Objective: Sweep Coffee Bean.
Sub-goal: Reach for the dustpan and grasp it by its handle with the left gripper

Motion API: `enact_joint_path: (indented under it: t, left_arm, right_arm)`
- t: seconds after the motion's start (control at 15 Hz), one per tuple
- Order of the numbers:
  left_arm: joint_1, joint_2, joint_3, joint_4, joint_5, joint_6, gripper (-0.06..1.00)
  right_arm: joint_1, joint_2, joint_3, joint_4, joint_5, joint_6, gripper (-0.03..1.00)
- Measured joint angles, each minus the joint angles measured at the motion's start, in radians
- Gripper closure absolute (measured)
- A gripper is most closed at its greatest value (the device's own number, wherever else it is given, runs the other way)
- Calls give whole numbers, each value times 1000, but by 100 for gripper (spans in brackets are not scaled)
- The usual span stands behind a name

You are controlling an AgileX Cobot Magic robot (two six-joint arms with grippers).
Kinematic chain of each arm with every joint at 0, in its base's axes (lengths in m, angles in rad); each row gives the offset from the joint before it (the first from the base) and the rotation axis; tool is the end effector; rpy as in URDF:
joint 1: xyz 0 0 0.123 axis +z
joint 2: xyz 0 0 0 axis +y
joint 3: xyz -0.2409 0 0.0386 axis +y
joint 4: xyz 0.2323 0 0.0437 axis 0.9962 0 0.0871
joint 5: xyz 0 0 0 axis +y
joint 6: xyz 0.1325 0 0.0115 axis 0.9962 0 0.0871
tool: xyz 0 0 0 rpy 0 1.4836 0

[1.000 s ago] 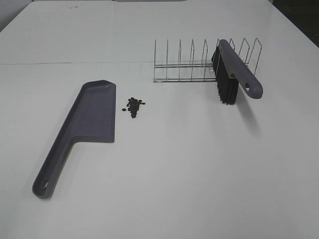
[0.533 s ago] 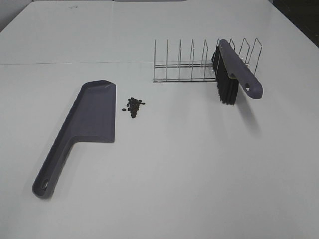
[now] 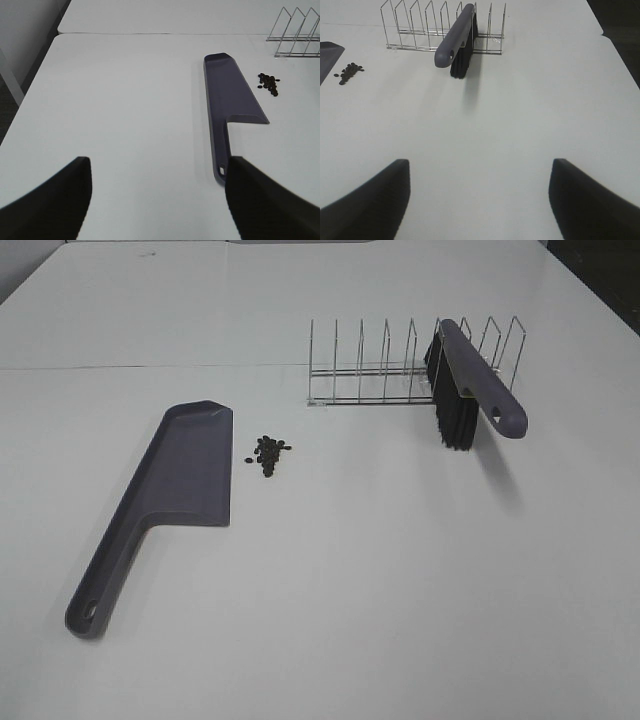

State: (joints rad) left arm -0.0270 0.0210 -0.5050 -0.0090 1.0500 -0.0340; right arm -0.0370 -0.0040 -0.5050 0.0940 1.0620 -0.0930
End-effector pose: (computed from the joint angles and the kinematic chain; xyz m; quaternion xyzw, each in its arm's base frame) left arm 0.0632 -0.0027 0.2521 -0.0029 0.8546 -0.0203 0.5189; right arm 0.0594 0.0087 0.2526 -0.0259 0.8499 0.0128 0.5262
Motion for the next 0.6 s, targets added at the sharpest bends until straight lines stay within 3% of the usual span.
enact_joint_path:
  t: [0.07, 0.33, 0.6]
  left_arm:
    - [0, 22, -6, -10, -6, 0, 24]
    - [0, 425, -129, -231, -124, 18, 24]
    - [0, 771, -239, -291, -145, 65, 24]
  right_arm:
    - [0, 0, 0, 0, 0, 0, 29]
    - [0, 0, 0, 0, 0, 0, 29]
    - [0, 0, 0, 0, 0, 0, 29]
